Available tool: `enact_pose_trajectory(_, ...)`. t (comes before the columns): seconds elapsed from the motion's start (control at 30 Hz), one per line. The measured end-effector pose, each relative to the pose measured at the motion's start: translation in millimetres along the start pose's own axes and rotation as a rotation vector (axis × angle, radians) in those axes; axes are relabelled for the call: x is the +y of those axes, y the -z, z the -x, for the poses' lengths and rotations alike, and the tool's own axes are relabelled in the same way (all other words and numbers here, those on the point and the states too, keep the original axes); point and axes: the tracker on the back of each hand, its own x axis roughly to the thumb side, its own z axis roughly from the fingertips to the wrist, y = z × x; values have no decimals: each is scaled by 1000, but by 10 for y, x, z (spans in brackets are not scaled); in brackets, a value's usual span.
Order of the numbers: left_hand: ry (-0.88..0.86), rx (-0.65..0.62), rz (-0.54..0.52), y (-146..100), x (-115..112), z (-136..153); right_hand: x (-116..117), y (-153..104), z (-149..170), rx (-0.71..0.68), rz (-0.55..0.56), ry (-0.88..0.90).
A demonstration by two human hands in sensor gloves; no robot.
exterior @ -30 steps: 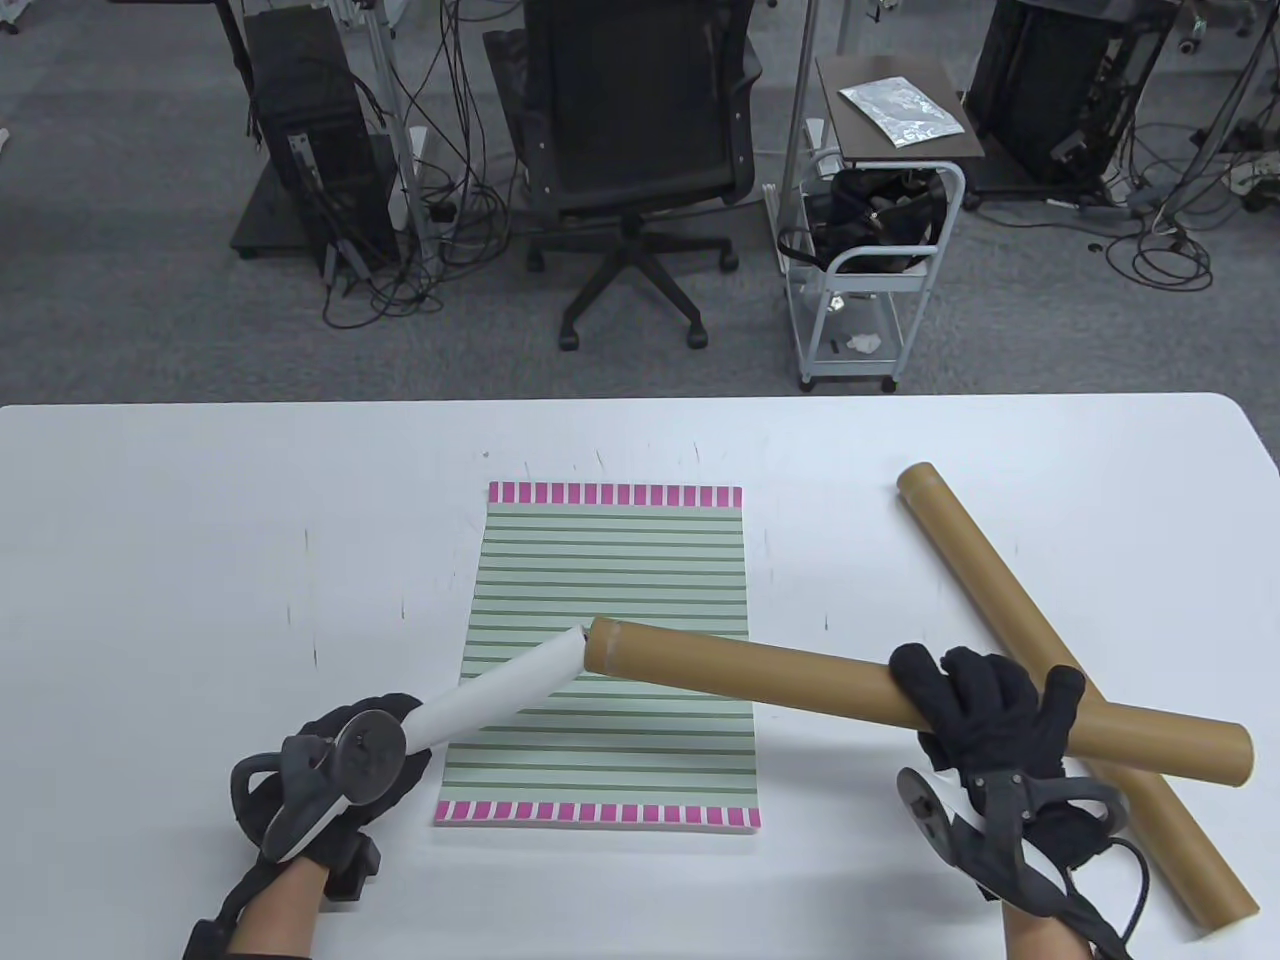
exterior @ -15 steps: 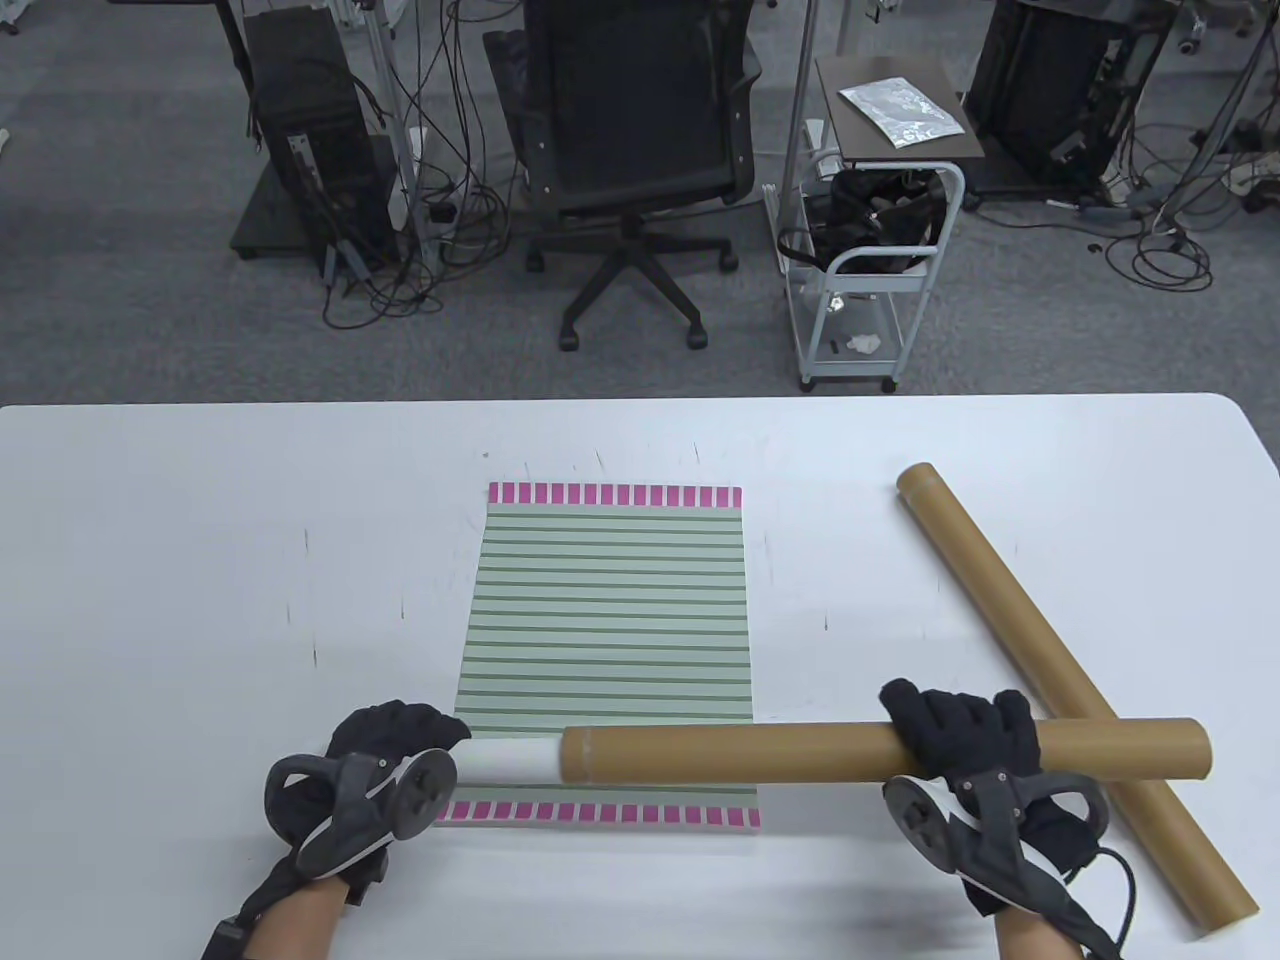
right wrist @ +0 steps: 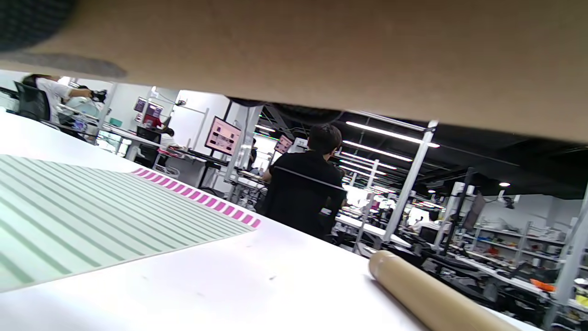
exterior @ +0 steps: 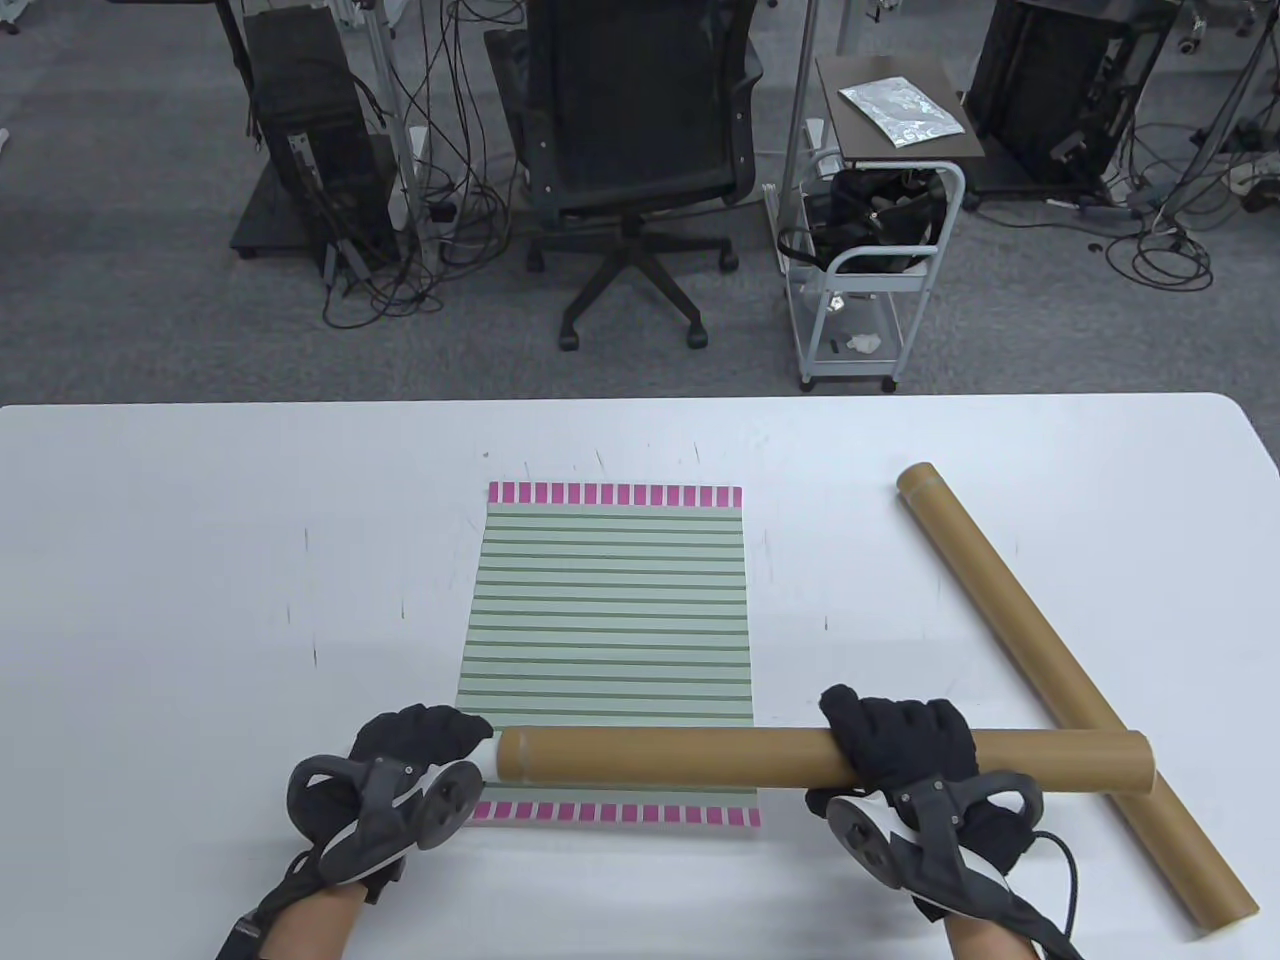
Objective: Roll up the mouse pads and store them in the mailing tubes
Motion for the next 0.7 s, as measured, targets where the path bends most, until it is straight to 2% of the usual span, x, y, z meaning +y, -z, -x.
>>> enact_pose_trajectory(0.1, -5, -17, 12, -9, -4, -30, 47, -18, 46, 10, -12, 18)
enact_pose_trajectory(0.17, -34, -51, 65, -5, -36, -38, 38, -41, 63, 14, -17, 5)
enact_pose_trajectory(0.2, -101, -81, 114, -7, -60, -44, 37, -67, 87, 11, -14, -13)
enact_pose_trajectory(0.27, -185, -109, 143, -17, -61, -68, 46, -84, 121, 19, -24, -5)
enact_pose_trajectory(0.43, -108, -128, 93, -15, 24, -146, 37, -80, 96, 24, -21, 5)
enact_pose_trajectory(0.57, -177, -106, 66, -28, -7, -105, 3, -107, 83, 16, 9, 11)
enact_pose_trajectory(0.63, -164, -70, -1, -36, 24, -50, -15, -101, 63, 10, 21, 30)
enact_pose_trajectory(0.7, -105, -2, -139, -90, 64, 3, -34, -100, 38, 5, 47, 29)
